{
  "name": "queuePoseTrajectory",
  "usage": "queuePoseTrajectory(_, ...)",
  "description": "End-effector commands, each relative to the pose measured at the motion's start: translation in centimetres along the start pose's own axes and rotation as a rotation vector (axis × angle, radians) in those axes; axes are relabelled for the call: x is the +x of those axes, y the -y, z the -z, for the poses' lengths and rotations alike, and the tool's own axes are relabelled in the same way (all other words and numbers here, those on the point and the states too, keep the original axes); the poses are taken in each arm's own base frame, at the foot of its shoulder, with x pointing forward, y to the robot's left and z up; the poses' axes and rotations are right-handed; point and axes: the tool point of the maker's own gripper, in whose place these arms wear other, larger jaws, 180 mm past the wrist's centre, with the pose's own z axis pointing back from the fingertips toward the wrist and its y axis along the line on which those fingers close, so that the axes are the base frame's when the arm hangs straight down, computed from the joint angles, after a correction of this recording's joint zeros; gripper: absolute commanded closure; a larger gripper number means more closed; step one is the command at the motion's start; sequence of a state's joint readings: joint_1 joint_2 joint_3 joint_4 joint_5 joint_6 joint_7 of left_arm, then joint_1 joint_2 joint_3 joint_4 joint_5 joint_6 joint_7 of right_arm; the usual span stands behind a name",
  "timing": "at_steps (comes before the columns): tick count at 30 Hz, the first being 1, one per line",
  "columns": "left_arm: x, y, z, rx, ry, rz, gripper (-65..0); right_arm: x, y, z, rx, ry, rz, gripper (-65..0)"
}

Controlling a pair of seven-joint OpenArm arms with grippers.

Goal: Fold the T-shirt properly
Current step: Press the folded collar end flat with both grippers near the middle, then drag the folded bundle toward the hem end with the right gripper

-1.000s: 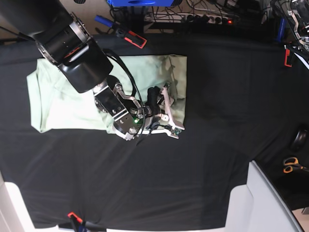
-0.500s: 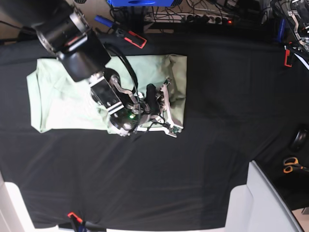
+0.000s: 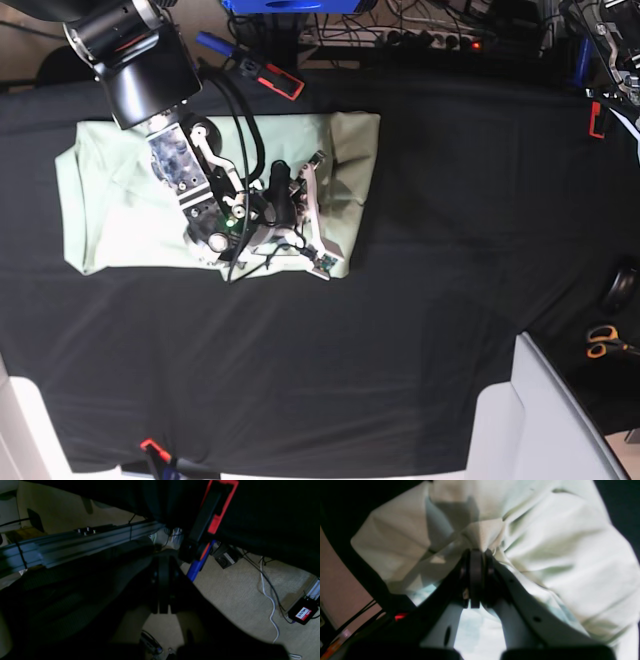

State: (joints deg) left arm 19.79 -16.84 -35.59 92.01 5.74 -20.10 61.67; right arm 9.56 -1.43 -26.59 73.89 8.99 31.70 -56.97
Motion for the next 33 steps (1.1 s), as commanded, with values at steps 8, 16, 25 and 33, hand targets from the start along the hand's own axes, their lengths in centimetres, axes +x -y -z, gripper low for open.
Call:
queuePoseTrajectory(8, 2.6, 0.1, -0.5, 0.015, 0.055, 0.042, 0.0, 2.4, 0.6, -2.1, -0.039, 0.041, -0.034, -0.9)
queuePoseTrajectory(16, 2.8, 1.0, -0.5, 0.001, 0.060, 0.067, 0.0, 1.3, -0.2, -1.9, -0.026, 0.017, -0.022, -1.0)
queuePoseTrajectory(25, 2.9, 0.9, -0.5, 0.003, 0.061, 0.069, 0.0, 1.0, -0.4, -1.8, -0.021, 0.013, -0.017, -1.0)
queuePoseTrajectory(33, 2.9, 0.9, -0.5, 0.003, 0.061, 0.069, 0.0, -0.6, 0.9, -2.1, -0.034, 0.030, 0.110, -26.3)
